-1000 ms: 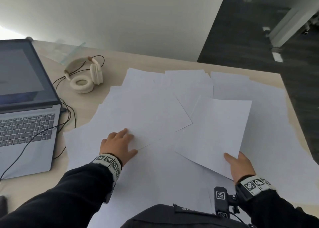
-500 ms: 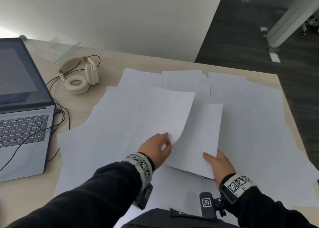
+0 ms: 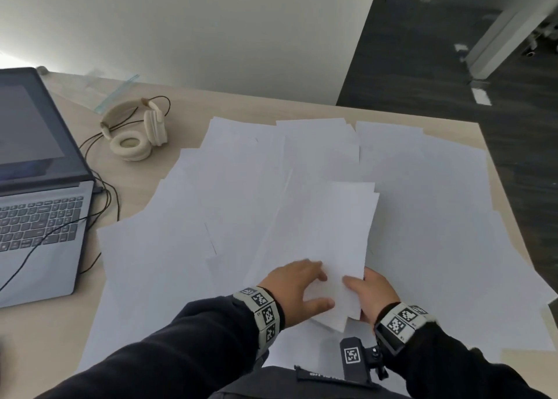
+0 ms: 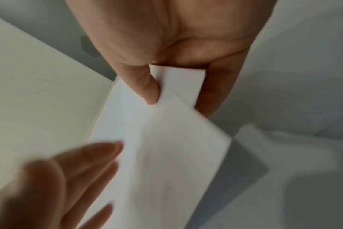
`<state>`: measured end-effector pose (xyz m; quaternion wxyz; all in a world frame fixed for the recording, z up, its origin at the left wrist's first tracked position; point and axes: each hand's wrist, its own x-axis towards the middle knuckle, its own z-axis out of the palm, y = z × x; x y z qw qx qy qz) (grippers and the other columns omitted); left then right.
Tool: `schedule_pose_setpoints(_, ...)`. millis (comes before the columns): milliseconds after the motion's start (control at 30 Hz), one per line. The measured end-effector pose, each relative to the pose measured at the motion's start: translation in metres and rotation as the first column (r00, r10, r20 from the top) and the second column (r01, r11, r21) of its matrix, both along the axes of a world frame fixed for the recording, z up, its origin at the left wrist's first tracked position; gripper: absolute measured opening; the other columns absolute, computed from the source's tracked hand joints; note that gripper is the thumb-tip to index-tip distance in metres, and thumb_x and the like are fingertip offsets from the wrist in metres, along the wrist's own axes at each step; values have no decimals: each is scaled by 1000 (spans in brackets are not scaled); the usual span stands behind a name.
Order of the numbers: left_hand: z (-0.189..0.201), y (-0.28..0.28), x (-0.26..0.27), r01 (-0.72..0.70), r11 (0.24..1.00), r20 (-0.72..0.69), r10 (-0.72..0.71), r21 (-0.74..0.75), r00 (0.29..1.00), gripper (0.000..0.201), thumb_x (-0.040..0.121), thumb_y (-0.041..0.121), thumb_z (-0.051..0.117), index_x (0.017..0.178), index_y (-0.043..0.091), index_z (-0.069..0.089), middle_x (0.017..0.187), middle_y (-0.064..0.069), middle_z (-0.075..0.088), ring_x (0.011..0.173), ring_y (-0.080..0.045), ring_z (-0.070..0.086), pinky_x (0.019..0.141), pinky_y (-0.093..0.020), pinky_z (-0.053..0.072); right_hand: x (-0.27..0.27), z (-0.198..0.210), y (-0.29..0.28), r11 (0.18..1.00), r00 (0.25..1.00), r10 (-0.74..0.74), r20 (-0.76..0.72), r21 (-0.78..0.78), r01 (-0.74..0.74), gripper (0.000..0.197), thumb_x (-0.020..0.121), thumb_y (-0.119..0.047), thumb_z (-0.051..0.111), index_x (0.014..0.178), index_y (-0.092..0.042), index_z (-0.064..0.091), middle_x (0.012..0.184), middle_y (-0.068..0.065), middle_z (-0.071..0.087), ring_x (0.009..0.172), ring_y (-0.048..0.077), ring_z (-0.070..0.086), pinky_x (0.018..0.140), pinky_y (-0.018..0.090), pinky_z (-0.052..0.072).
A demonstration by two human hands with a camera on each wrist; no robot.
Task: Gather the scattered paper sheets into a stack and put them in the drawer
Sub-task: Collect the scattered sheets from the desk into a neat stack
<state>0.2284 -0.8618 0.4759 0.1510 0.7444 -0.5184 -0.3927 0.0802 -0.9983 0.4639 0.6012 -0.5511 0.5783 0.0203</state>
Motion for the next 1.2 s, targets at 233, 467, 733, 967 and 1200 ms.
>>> schedule_pose_setpoints(233, -13, 28, 49, -473, 848, 379, 367, 240, 850, 106, 68, 74, 65, 152, 39, 10, 164, 11, -2, 151, -20, 1, 116, -53, 20, -65, -1, -54, 962, 989, -126, -75, -252, 104, 16, 91, -11, 54, 102, -15, 64, 91, 3, 67, 86, 28, 63, 82, 38, 51)
schedule_pose_setpoints(467, -9, 24, 46, -537, 783, 491, 349, 315, 798, 102, 65, 57, 75, 146, 40, 16, 144, 5, 32, 131, -26, 34, 100, -49, 35, -125, -1, -77, 948, 979, -116, -166, -311, 60, 7, 93, -8, 51, 96, -9, 58, 87, 9, 60, 81, 28, 56, 77, 33, 43)
schedule_pose_setpoints(733, -7, 29, 49, -580, 753, 511, 383, 311, 770, 34, 79, 40, 67, 111, 37, 57, 112, 6, 49, 112, -20, 50, 96, -41, 36, -139, 2, -74, 950, 983, -75, -169, -313, 19, 10, 94, -9, 50, 87, -10, 57, 86, 11, 62, 78, 28, 56, 71, 32, 42)
schedule_pose_setpoints(967, 2, 45, 55, -619, 770, 267, 571, 154, 776, 9, 84, 21, 62, 86, 29, 58, 89, 7, 62, 83, -17, 59, 70, -27, 41, -140, 8, -82, 900, 976, -189, -105, -415, 130, 16, 96, -14, 47, 107, -12, 58, 99, 8, 61, 91, 29, 56, 86, 35, 44)
schedule_pose_setpoints(1200, 24, 40, 64, -628, 778, 119, 626, -29, 771, 23, 86, 13, 58, 77, 33, 61, 80, 7, 63, 73, -16, 57, 60, -24, 41, -125, 15, -83, 907, 983, -180, -31, -392, 154, 12, 96, -14, 48, 104, -13, 57, 100, 10, 61, 87, 27, 56, 80, 31, 42)
